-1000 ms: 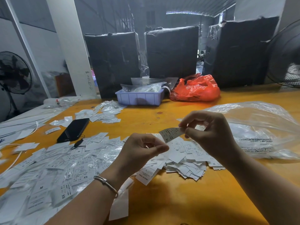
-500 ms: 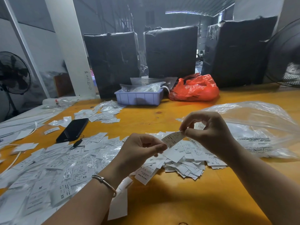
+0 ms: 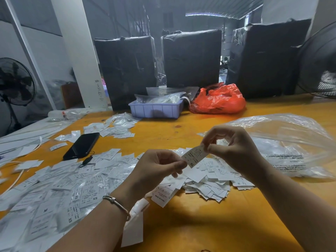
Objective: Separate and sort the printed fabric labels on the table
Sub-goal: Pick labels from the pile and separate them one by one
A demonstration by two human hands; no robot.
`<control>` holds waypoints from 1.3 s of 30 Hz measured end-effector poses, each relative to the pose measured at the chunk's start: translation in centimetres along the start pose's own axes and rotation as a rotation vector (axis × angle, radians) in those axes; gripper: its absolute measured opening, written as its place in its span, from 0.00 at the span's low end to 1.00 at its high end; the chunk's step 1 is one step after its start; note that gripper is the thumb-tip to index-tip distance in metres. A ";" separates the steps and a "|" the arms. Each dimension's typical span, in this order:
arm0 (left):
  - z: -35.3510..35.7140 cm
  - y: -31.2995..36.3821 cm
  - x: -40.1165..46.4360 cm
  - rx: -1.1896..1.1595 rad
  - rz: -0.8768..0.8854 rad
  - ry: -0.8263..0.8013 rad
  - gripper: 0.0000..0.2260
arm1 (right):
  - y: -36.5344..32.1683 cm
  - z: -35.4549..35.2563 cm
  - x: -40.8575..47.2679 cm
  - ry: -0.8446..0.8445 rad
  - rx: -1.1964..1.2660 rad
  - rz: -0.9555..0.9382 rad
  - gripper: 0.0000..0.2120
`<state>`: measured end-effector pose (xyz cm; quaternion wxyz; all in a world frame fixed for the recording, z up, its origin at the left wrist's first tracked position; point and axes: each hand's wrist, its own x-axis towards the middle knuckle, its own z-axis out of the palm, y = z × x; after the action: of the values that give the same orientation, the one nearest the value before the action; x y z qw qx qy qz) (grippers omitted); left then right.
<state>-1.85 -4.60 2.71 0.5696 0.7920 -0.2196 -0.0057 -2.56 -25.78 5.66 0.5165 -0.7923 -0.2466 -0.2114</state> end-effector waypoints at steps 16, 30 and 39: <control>-0.4 0.1 0.0 -0.051 0.011 -0.007 0.06 | 0.6 0.1 0.2 0.212 -0.092 -0.070 0.20; -0.2 0.2 0.0 -0.056 0.039 -0.032 0.12 | 0.5 1.4 -0.1 -0.131 -0.022 0.039 0.05; 0.0 0.5 -0.2 -0.002 0.054 -0.007 0.10 | 0.4 1.1 -0.1 -0.177 -0.055 0.045 0.01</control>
<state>-2.15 -4.65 3.09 0.5694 0.7853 -0.2428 0.0067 -2.31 -24.90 4.94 0.4754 -0.8271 -0.2676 -0.1354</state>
